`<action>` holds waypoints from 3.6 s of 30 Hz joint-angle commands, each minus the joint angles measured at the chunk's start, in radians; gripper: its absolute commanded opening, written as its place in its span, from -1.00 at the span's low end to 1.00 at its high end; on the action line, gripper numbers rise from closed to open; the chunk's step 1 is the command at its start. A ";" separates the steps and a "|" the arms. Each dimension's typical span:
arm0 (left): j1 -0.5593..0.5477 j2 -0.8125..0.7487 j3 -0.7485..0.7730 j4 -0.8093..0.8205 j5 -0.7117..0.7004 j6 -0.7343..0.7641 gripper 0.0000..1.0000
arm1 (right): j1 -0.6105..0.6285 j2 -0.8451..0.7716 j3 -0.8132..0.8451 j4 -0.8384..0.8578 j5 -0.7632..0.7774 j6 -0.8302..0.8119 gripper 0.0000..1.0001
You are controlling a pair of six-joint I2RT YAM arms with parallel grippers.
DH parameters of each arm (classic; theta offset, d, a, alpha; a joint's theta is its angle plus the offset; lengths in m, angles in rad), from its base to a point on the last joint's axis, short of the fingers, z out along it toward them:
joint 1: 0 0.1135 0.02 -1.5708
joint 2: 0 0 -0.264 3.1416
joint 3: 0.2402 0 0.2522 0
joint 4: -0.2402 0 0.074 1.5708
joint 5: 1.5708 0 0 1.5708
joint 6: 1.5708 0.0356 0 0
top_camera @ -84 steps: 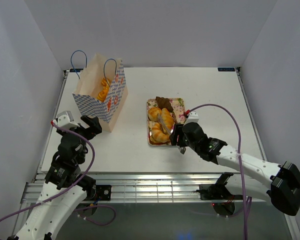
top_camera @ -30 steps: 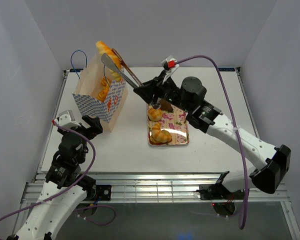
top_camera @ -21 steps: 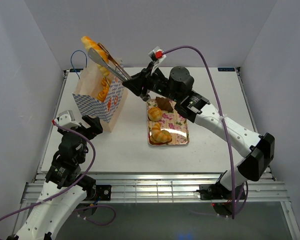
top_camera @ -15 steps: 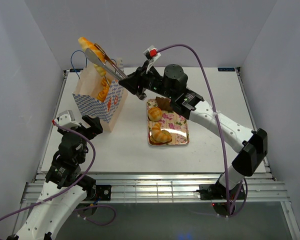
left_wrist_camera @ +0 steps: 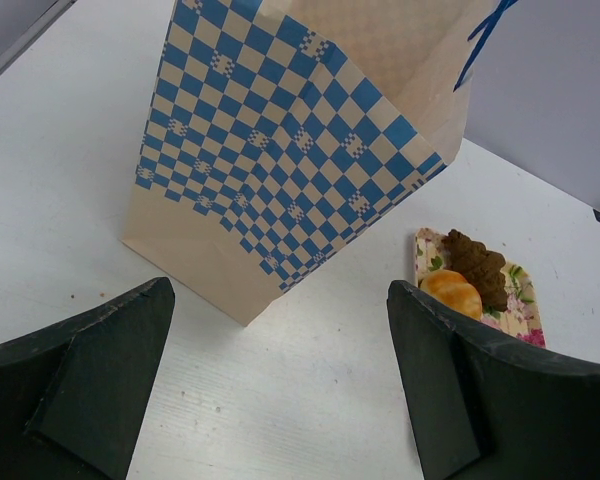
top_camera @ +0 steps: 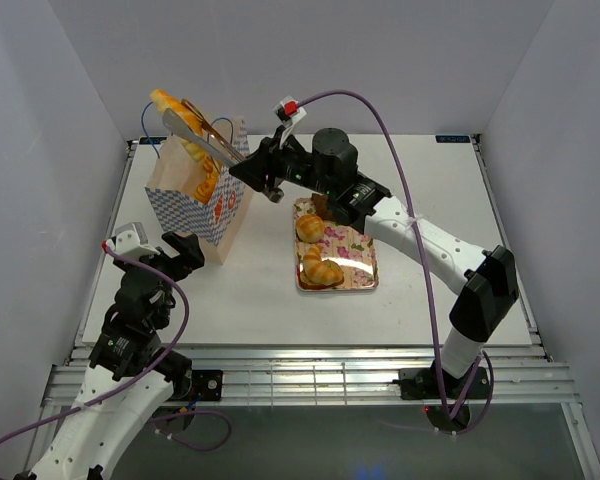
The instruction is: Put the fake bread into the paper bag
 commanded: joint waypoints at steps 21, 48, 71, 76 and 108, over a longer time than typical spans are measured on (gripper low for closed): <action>-0.006 -0.003 -0.001 0.011 -0.008 -0.005 0.96 | -0.001 -0.008 0.101 0.034 -0.013 0.000 0.15; -0.006 -0.003 -0.003 0.011 -0.005 -0.003 0.96 | -0.001 -0.313 -0.074 -0.008 0.200 -0.124 0.19; -0.006 0.023 -0.001 0.012 -0.005 -0.003 0.96 | -0.004 -0.674 -0.631 -0.076 0.755 -0.163 0.20; -0.006 0.031 -0.001 0.012 -0.002 -0.002 0.96 | -0.006 -0.710 -0.703 -0.118 0.784 -0.134 0.20; -0.006 0.028 -0.001 0.012 -0.011 0.005 0.96 | -0.005 -0.959 -1.057 -0.531 0.290 -0.026 0.25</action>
